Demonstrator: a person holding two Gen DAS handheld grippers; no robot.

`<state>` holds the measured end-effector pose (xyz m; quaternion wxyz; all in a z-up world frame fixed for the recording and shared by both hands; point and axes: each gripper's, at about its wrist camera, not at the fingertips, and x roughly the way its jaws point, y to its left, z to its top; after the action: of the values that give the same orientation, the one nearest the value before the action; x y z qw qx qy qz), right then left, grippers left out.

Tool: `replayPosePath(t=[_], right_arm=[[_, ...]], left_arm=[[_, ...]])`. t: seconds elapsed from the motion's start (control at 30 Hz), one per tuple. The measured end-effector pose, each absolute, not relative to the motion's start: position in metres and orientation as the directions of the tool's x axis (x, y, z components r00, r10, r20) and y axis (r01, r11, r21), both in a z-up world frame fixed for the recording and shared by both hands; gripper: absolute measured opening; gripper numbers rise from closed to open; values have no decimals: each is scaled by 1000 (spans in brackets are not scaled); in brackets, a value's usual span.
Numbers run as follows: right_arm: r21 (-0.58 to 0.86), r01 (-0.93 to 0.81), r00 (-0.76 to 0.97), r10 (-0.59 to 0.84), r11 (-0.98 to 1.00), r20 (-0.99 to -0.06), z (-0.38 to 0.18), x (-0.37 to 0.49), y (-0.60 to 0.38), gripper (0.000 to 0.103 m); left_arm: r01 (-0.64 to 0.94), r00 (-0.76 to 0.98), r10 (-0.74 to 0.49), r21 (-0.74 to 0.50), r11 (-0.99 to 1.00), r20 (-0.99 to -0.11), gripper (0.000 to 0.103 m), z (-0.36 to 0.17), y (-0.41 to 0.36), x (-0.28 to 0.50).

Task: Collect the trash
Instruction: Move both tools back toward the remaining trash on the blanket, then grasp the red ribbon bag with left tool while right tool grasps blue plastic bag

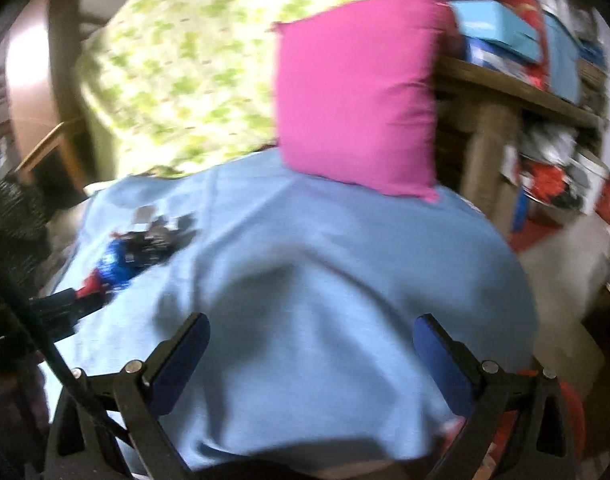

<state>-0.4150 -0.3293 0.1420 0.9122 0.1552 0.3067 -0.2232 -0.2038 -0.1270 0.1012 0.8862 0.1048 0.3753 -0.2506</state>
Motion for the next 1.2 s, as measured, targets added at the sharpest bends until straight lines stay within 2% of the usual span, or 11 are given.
replayPosePath(t=[0.1, 0.33, 0.6, 0.8, 0.87, 0.93, 1.0, 1.1, 1.2], right_arm=[[145, 440, 734, -262, 886, -626, 143, -388, -302, 103], [160, 325, 749, -151, 932, -645, 130, -341, -253, 103], [166, 253, 735, -78, 953, -674, 110, -305, -225, 103], [167, 251, 715, -67, 953, -695, 97, -294, -226, 103], [168, 255, 708, -66, 952, -704, 93, -291, -228, 103], [166, 256, 702, -65, 952, -710, 90, -287, -227, 102], [161, 250, 700, -64, 955, -711, 90, -283, -225, 103], [145, 232, 697, -60, 962, -714, 89, -274, -220, 103], [142, 218, 693, -50, 966, -720, 88, -265, -216, 103]], left_arm=[[423, 629, -295, -2, 906, -719, 75, 95, -94, -171], [287, 637, -241, -64, 956, -732, 75, 74, -48, -112], [265, 608, -262, -120, 957, -749, 75, 54, -47, -74], [256, 593, -245, -109, 960, -767, 75, 41, -53, -60], [248, 582, -244, -116, 962, -776, 67, 37, -50, -58], [248, 562, -257, -136, 959, -786, 45, 34, -47, -54], [250, 553, -272, -154, 956, -787, 33, 34, -45, -53], [243, 558, -281, -170, 955, -781, 24, 36, -39, -53], [226, 592, -279, -177, 958, -756, 23, 44, -30, -56]])
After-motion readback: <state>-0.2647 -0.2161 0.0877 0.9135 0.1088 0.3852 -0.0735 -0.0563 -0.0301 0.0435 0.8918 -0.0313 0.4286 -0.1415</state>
